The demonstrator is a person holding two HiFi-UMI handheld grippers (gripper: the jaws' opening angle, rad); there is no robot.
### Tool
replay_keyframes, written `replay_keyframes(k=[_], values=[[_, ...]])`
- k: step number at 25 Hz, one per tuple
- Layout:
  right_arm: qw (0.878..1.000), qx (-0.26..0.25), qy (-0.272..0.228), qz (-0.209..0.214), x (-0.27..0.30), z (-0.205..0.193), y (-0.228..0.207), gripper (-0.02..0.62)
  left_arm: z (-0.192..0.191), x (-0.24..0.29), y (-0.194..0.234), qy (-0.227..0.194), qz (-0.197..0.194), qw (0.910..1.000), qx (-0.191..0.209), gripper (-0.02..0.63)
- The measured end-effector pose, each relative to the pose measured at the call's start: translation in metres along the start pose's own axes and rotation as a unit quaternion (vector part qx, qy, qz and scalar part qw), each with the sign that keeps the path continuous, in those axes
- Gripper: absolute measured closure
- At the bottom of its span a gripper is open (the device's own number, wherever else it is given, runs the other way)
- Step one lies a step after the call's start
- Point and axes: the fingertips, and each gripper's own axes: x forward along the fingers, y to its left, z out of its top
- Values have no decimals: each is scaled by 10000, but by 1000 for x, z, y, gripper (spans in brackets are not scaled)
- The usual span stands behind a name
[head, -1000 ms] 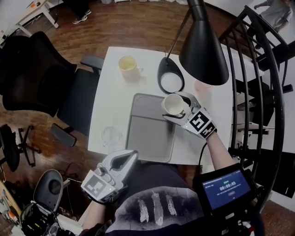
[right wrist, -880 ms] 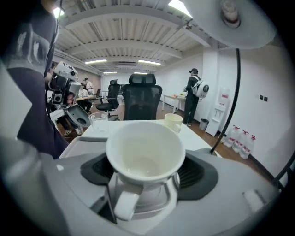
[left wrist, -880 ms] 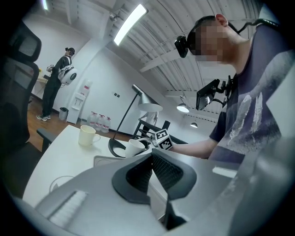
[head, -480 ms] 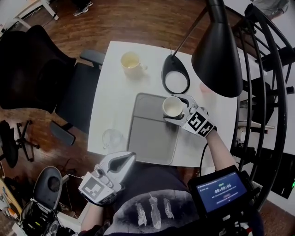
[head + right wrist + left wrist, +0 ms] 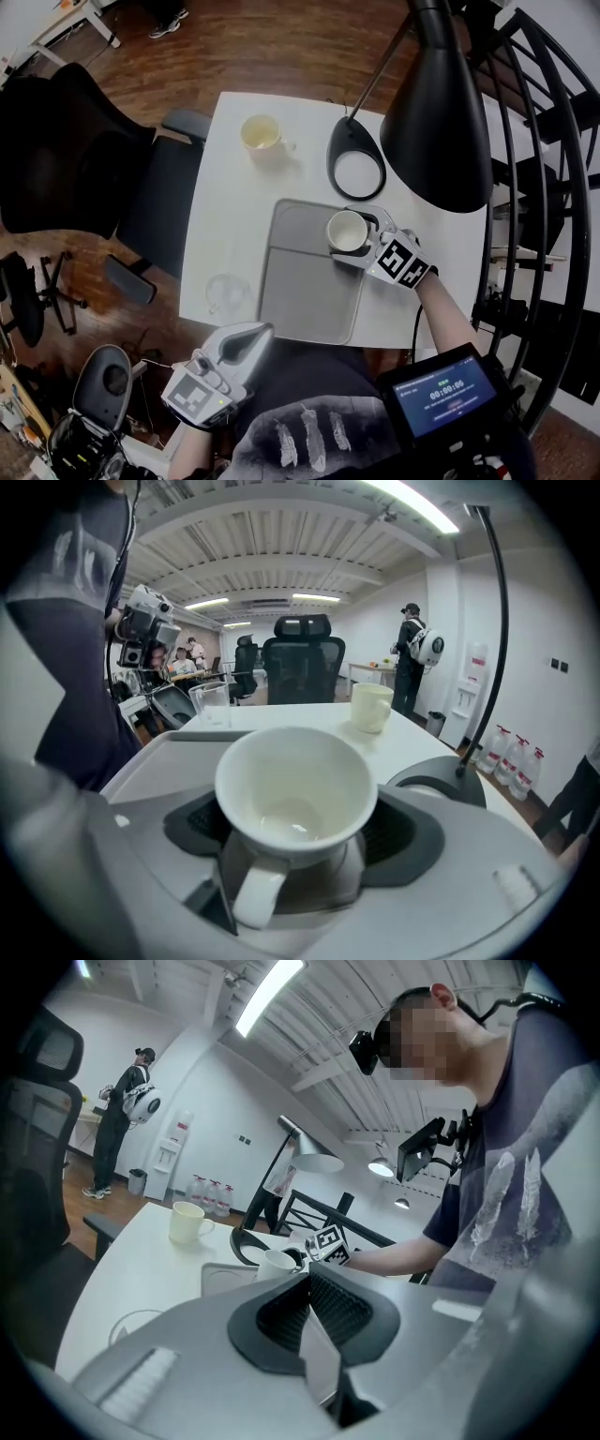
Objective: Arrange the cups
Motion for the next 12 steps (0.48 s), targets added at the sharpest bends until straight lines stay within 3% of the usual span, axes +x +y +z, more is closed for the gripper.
replay_keyframes(k=[5, 12], values=[[9999, -116, -10, 54, 1, -4, 4, 189, 2, 2, -8, 27, 76, 9999, 131, 591], [9994, 117, -316, -4, -16, 9, -1, 160, 13, -2, -18, -96, 232, 9993, 286, 591]])
